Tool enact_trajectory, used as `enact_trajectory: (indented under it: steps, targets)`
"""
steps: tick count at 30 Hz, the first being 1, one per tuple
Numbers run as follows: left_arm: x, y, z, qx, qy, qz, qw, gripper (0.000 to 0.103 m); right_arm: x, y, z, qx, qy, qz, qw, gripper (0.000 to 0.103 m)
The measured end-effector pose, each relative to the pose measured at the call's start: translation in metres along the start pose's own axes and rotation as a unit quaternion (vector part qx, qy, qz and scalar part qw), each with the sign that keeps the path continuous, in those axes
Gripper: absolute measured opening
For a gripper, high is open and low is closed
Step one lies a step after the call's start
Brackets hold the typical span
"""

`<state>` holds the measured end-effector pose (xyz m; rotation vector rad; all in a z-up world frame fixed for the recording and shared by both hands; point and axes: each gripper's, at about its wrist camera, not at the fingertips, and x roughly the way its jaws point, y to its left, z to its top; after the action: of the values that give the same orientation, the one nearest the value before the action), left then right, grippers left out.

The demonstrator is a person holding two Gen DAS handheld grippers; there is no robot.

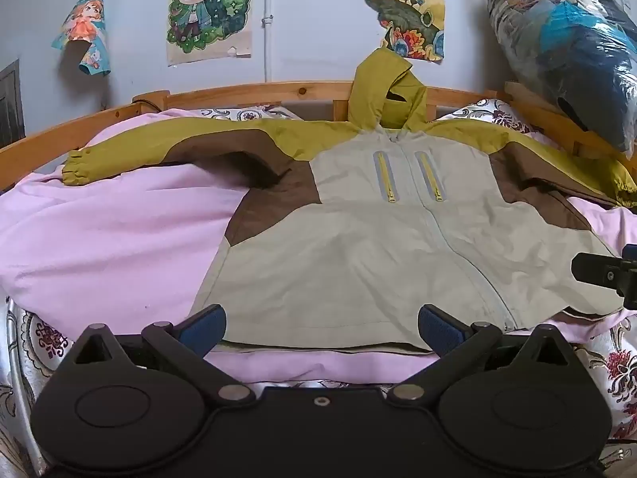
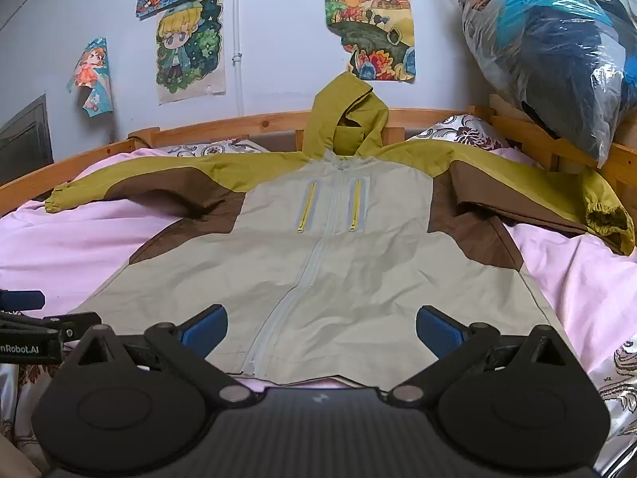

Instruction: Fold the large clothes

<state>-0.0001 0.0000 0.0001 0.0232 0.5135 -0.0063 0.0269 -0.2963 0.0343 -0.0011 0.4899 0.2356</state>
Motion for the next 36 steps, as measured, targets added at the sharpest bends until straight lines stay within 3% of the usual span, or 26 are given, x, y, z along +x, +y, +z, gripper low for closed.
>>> enact_trajectory:
  steps: [36]
  targets:
    - [-0.0046, -0.0030, 0.0031, 0.009, -0.004, 0.000, 1.0000, 0.102, -0.0025, -0.0039, 0.0017, 0.007, 0.003, 0.004, 1.000, 0.103]
